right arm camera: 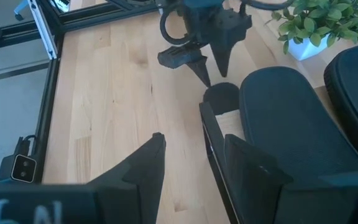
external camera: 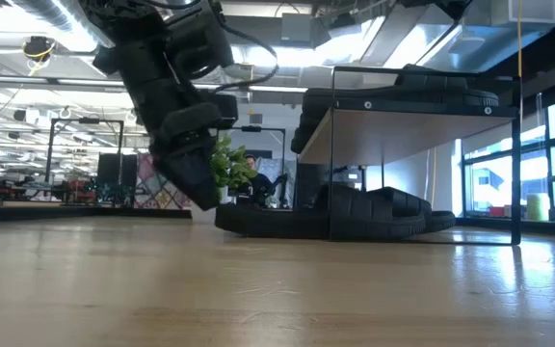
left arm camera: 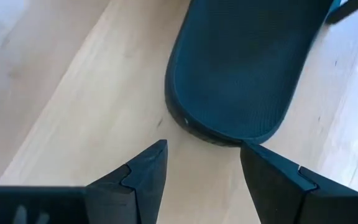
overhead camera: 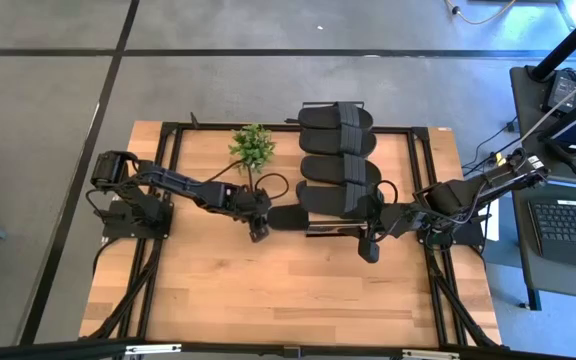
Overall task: Pick and place slides into the shelf
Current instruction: Put the black slide under the shelf
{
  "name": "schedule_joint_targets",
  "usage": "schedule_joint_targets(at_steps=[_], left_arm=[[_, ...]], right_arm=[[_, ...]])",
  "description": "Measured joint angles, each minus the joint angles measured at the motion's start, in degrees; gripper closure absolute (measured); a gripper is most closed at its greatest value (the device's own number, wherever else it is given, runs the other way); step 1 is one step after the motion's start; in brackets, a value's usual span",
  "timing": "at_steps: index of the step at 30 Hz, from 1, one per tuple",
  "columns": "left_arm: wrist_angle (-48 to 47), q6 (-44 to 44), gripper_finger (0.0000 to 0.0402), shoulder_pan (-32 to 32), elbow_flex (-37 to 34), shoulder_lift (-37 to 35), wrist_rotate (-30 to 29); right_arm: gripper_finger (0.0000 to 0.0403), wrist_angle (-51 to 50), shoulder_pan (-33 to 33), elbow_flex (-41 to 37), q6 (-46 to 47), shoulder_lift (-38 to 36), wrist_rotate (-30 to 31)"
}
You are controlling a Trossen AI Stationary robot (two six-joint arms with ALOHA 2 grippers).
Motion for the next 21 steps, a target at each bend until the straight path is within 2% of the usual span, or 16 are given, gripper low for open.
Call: schedule_joint_targets(at_steps=[11, 21], left_arm=[[6.3, 1.6, 0.0207, 1.3, 0.0, 4.1, -0.2], [18.4, 1.6, 0.0207, 1.5, -0.2, 6.1, 0.1]], right_arm=[[0.0236, -0.3, 0.0, 0.0, 0.2, 0.0, 0.0], [0.0236, -0.7, 0.0, 0.0, 0.2, 0.0, 0.0]])
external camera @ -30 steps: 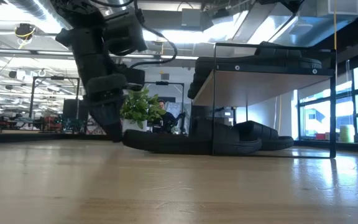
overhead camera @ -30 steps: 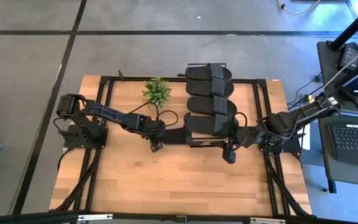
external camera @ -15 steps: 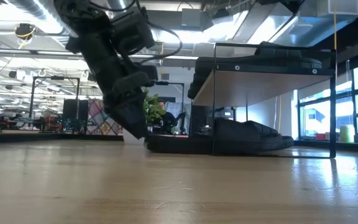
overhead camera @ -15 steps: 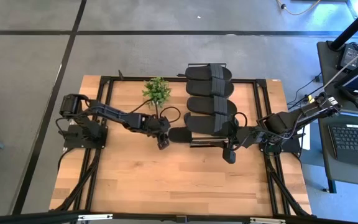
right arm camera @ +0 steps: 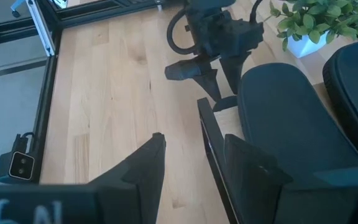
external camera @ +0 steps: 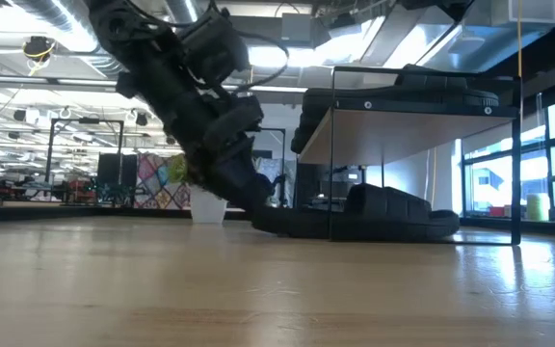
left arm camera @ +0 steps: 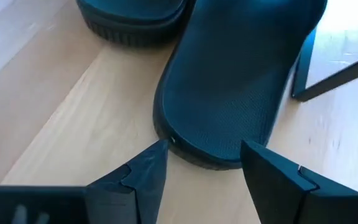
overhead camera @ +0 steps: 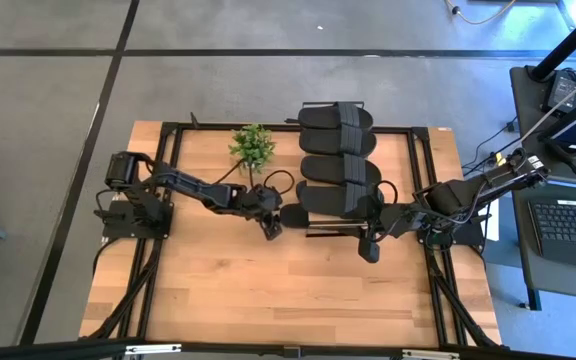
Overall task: Pick and place slides into the shelf
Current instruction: Put the black slide under the shelf
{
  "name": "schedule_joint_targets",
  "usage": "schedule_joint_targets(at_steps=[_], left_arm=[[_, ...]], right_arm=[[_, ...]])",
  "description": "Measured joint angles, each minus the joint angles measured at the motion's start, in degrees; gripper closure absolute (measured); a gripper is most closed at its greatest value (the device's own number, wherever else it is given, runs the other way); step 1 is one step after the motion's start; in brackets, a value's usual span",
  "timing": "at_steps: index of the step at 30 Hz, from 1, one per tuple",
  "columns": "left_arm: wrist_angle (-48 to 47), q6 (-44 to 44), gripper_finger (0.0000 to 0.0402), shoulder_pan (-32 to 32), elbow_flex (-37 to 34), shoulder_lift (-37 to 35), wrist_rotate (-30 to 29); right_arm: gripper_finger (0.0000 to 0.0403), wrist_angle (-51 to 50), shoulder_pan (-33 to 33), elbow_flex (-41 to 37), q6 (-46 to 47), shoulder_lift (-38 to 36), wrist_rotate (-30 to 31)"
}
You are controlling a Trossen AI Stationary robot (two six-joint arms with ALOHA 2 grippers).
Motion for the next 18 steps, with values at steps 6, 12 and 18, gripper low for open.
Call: schedule_joint_targets(at_steps=[6, 12, 18], left_arm=[[0.1, 0.1, 0.0207, 0.2, 2.6, 2.3, 0.3], [-10.6, 5.3, 0.0207, 0.2, 8.7, 1.1, 0.0], [-18.9, 7.6, 0.0207, 0.2, 12.3, 1.1, -2.8]], right_arm=[[0.0236, -1.7, 0.0, 0.0, 0.4, 0.0, 0.0], [0.0236, -5.0, 0.1, 0.0, 3.4, 0.0, 0.0], [0.0236, -5.8, 0.2, 0.0, 4.1, 0.0, 0.0]])
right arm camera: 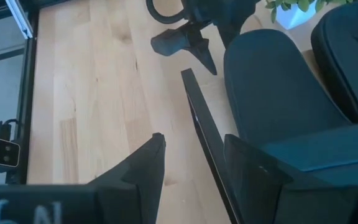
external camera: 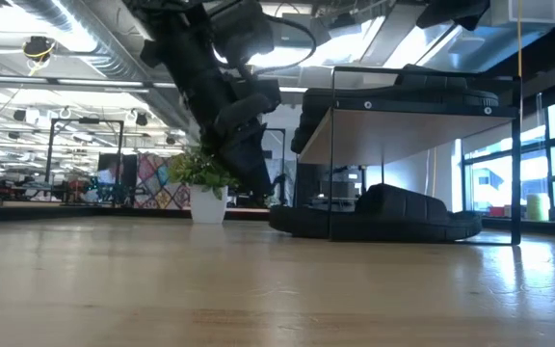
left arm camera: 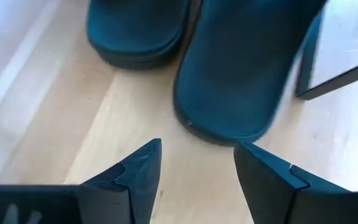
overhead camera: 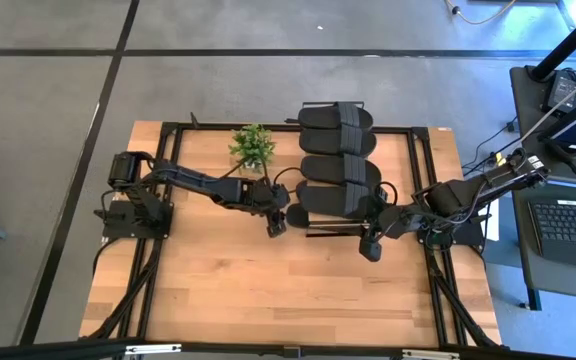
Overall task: Pick and place slides into the shelf
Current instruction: Put the black slide under the shelf
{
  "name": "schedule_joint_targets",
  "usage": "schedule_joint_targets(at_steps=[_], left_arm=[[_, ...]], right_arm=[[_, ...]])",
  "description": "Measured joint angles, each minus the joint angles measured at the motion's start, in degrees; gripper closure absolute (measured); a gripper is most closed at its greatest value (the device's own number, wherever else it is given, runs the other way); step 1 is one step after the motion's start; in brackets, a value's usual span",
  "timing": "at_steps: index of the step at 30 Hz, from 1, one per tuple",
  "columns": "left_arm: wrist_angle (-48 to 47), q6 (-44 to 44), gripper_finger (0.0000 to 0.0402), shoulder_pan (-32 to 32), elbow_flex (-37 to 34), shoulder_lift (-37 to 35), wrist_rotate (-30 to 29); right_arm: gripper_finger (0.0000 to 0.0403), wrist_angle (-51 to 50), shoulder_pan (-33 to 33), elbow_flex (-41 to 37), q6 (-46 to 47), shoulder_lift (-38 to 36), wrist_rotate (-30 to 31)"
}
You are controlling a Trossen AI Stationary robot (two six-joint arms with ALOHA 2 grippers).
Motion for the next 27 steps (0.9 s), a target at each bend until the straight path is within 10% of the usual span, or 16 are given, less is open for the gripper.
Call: schedule_joint_targets(at_steps=[27], left_arm=[[6.2, -0.2, 0.0207, 0.0, -0.1, 4.0, -1.3]], right_arm=[[0.0236, -0.6, 1.2, 0.0, -0.1, 0.0, -1.9]])
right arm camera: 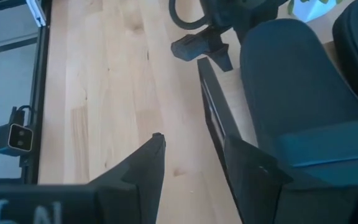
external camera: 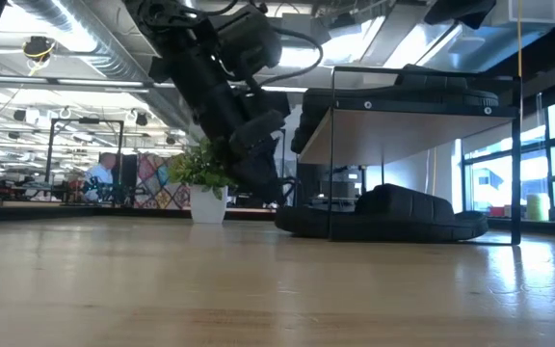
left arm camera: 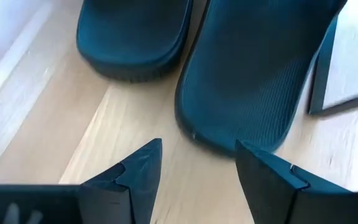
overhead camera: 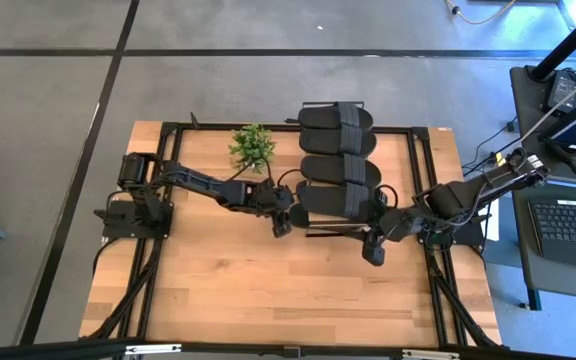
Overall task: Pick and place slides into the shelf
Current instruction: Put the black slide under the shelf
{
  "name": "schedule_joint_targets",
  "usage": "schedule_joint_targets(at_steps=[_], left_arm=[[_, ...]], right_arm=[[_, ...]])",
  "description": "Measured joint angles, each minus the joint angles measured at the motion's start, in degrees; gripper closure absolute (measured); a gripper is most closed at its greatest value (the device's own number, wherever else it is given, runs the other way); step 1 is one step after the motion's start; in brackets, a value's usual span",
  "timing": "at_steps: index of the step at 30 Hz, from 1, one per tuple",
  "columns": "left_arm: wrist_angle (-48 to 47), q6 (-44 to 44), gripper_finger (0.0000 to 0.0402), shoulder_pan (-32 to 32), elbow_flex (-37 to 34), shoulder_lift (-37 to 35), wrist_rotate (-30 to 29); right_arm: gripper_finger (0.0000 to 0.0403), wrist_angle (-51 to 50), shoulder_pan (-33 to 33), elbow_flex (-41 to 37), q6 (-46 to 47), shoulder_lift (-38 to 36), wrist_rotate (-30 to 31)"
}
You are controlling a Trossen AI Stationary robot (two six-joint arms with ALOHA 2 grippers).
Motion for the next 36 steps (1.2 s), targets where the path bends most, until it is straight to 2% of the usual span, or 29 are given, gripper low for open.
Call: schedule_joint_targets(at_steps=[6, 16, 19, 36], left_arm=[[-3.4, 0.0, 0.0207, 0.0, 0.0, -0.9, -0.2], [-1.0, -0.3, 0.0207, 0.0, 0.1, -0.1, -0.2], [-2.9, -0.3, 0.0207, 0.0, 0.0, 0.3, -0.2], [5.1, -2.9, 0.0207, 0.0, 0.1, 3.8, 0.5]], right_arm=[[0.0236, 0.0, 1.0, 0.0, -0.1, 0.0, 0.0], [0.0236, 0.0, 1.2, 0.0, 0.0, 0.0, 0.0], [0.0236, 0.0, 1.4, 0.0, 0.0, 0.0, 0.0], [0.0236, 0.0, 1.4, 0.0, 0.0, 0.0, 0.0]])
